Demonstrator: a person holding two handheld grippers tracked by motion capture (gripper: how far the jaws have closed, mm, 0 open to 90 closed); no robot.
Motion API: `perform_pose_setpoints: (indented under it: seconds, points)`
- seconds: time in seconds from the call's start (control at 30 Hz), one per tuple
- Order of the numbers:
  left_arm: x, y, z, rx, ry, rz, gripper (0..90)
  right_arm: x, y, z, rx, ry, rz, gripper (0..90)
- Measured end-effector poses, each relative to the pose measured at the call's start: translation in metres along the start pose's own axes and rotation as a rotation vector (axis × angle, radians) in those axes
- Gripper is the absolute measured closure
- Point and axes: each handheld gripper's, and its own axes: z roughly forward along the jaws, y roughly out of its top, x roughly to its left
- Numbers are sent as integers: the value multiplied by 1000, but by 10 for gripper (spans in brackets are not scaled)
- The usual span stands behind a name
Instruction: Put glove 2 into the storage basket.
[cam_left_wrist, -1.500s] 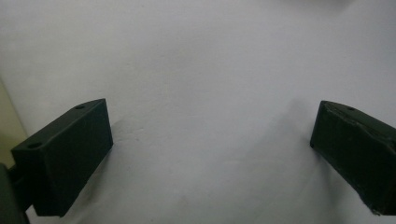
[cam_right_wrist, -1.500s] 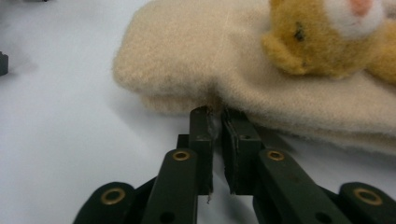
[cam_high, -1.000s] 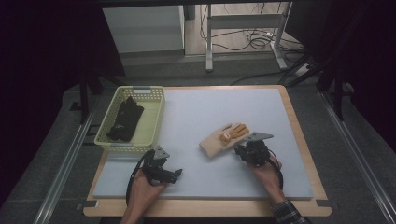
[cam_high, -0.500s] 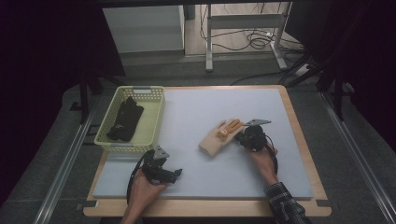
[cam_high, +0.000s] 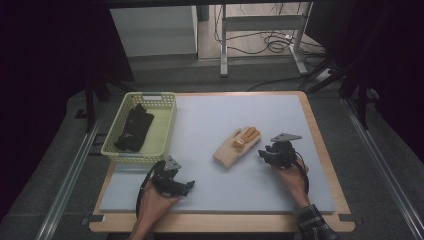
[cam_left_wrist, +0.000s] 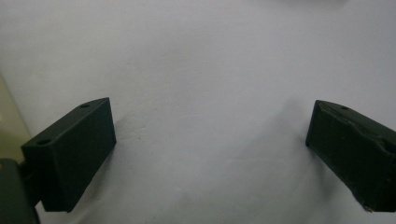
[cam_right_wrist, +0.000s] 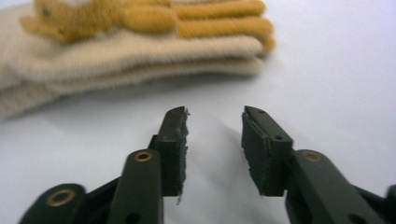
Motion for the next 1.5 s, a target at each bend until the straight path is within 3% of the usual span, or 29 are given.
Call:
perform_pose_setpoints:
  seconds: [0.1,0.2,0.23,0.3,0.43,0.57,0.83,1.23,1.5]
  points:
    - [0,1,-1,4,-7,1,49,-3,-8,-8,-2,-1,0,519]
    - [0,4,-2,-4,-43,-15,64,-6,-15,-16,-2,-4,-2,463]
    - [-3,9,0,-10,-75,-23,64,-6,-15,-16,-2,-4,-2,463]
    - [-5,12,1,-9,-77,-21,60,-7,-23,-23,0,-12,-4,419]
    - [-10,30,5,-14,-102,-10,52,-9,-31,-29,12,-31,-18,361]
    - [-15,52,10,-19,-147,20,21,-8,-35,-31,10,-20,-43,295]
    - [-22,95,24,-2,-173,79,0,-7,-36,-30,10,-22,-44,287]
    - [-27,143,61,15,-198,112,0,-7,-37,-30,8,-24,-47,285]
    - [-38,160,92,58,-211,121,0,-7,-37,-30,8,-28,-50,281]
